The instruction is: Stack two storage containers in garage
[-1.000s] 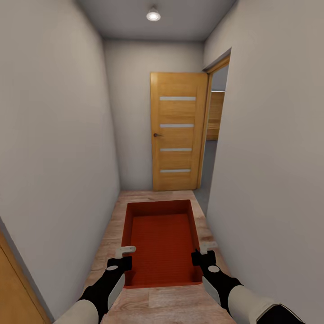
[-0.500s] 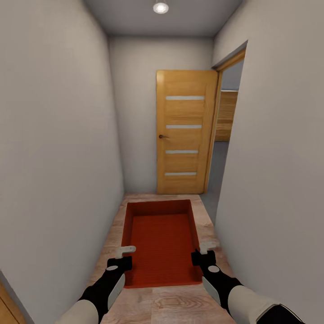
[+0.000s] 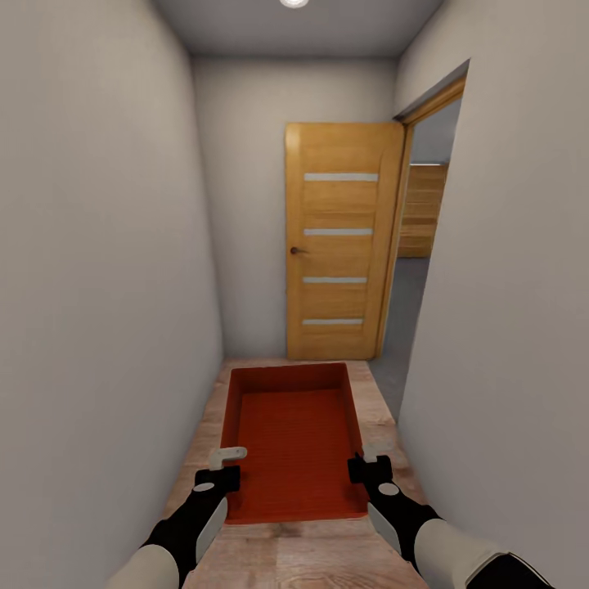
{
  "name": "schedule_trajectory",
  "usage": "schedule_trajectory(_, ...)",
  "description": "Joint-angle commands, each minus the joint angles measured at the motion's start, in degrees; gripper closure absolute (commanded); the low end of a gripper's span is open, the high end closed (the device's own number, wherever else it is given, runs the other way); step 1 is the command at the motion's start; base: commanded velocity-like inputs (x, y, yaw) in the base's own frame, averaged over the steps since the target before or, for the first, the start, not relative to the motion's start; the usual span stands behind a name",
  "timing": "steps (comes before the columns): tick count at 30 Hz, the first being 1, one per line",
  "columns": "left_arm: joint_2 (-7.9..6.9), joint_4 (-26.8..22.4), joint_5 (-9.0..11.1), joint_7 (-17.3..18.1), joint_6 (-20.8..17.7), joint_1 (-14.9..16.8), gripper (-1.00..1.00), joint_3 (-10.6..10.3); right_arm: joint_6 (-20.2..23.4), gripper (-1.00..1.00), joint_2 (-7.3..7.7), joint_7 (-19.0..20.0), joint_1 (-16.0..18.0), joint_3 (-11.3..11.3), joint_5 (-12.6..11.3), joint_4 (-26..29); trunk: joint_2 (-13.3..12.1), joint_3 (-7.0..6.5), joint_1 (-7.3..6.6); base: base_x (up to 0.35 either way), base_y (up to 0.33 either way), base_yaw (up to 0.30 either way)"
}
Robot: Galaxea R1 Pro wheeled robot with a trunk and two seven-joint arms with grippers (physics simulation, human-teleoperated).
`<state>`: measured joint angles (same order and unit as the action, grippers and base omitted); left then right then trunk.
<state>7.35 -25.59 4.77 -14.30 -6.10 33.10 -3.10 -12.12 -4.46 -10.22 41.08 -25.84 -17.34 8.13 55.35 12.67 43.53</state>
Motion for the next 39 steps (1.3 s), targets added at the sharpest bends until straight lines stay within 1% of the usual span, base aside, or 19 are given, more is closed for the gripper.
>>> schedule_trajectory(1, -1.63, -0.3, -0.8, -3.6, 0.3, 0.0, 1.0, 1.3, 0.1, 1.0, -0.02, 0.0, 0.0, 2.4, -2.8, 0.0, 0.1, 0.08, 0.04, 0.324, 0.0, 0.0)
schedule_trajectory(39, -1.63, -0.3, -0.9, -3.6, 0.3, 0.0, 1.0, 1.3, 0.0, 1.0, -0.02, 0.0, 0.0, 2.4, -2.8, 0.0, 0.1, 0.08, 0.04, 0.324, 0.0, 0.0)
